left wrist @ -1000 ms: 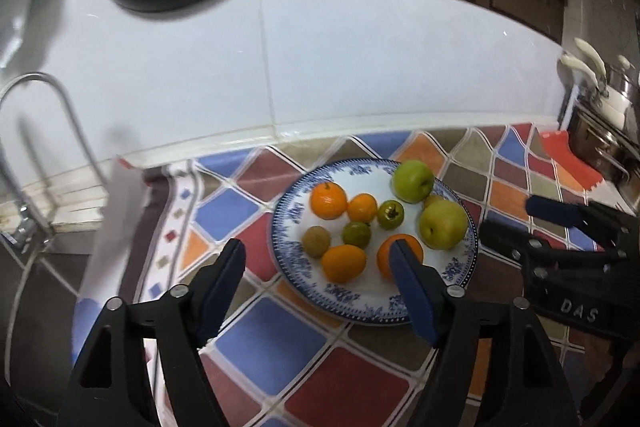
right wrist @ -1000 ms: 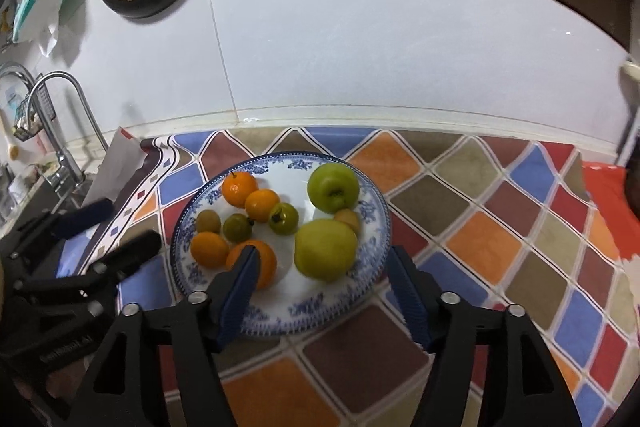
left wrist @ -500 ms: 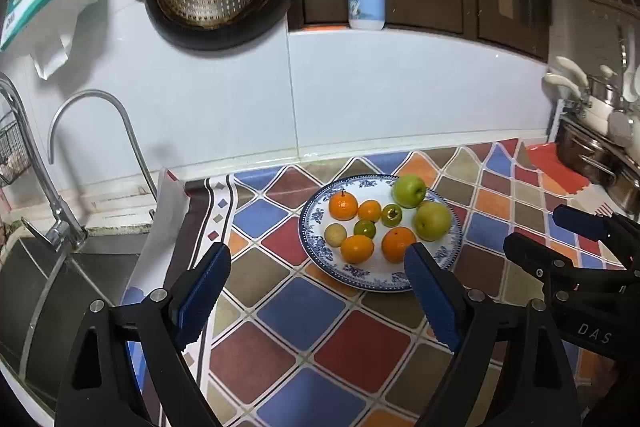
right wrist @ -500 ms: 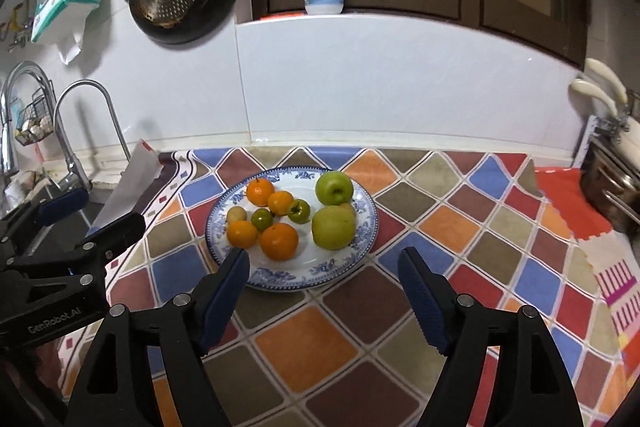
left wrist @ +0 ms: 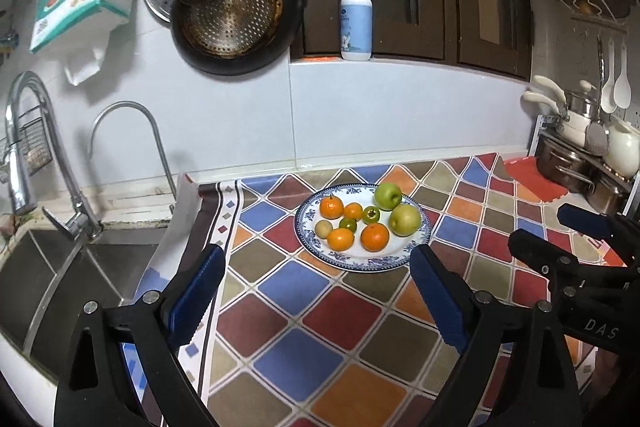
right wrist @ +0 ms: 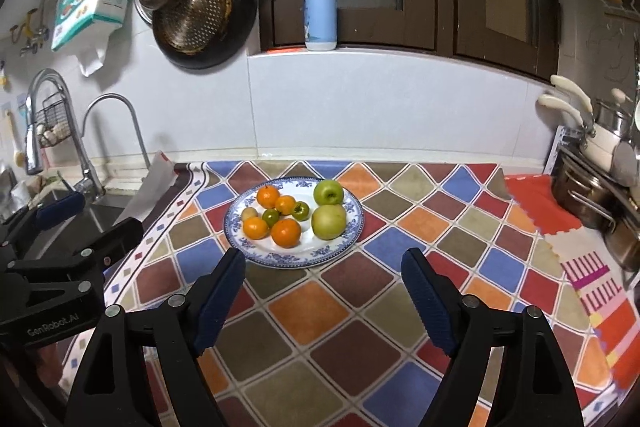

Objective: Organize fruits

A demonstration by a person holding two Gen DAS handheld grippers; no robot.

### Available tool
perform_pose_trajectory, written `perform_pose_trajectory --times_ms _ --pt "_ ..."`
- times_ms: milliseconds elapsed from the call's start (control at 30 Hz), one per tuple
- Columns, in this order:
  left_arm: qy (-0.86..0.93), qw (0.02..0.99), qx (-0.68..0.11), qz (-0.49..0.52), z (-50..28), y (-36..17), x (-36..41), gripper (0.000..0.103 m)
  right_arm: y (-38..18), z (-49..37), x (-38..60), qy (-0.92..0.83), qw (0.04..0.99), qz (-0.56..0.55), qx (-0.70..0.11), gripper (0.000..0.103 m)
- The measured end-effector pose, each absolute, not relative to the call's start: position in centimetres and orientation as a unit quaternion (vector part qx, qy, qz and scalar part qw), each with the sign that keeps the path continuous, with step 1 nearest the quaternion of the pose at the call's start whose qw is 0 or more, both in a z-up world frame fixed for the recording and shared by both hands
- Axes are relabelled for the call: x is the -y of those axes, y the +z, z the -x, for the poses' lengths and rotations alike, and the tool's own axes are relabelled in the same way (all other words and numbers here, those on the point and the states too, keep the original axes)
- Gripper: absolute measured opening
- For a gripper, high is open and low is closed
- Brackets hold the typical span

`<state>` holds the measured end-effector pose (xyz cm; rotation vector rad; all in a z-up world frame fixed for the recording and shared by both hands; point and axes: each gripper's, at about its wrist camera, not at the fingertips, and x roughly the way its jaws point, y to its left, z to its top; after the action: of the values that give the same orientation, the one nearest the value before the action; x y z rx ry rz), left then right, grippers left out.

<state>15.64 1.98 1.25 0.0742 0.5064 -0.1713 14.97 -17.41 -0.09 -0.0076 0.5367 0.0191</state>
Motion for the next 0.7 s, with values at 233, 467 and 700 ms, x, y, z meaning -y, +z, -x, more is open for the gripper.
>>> perform_pose_trajectory --times_ms 233,467,700 --pt "-0.071 0.968 -0.239 -0.032 -11.7 2.1 -1.8 0.099 1.0 -11.7 17.8 0.02 0.967 0.007 -0.252 0.081" --pt "-0.065 0.969 -0.234 -0.035 -8.2 2.6 -1.4 0.103 1.0 -8.3 18.3 0.031 0.968 -0.001 -0.251 0.082" --pt "-0.064 0.969 -0.236 -0.039 -5.0 2.5 -1.0 0.103 0.8 -5.2 18.8 0.032 0.967 -0.005 -0.252 0.083"
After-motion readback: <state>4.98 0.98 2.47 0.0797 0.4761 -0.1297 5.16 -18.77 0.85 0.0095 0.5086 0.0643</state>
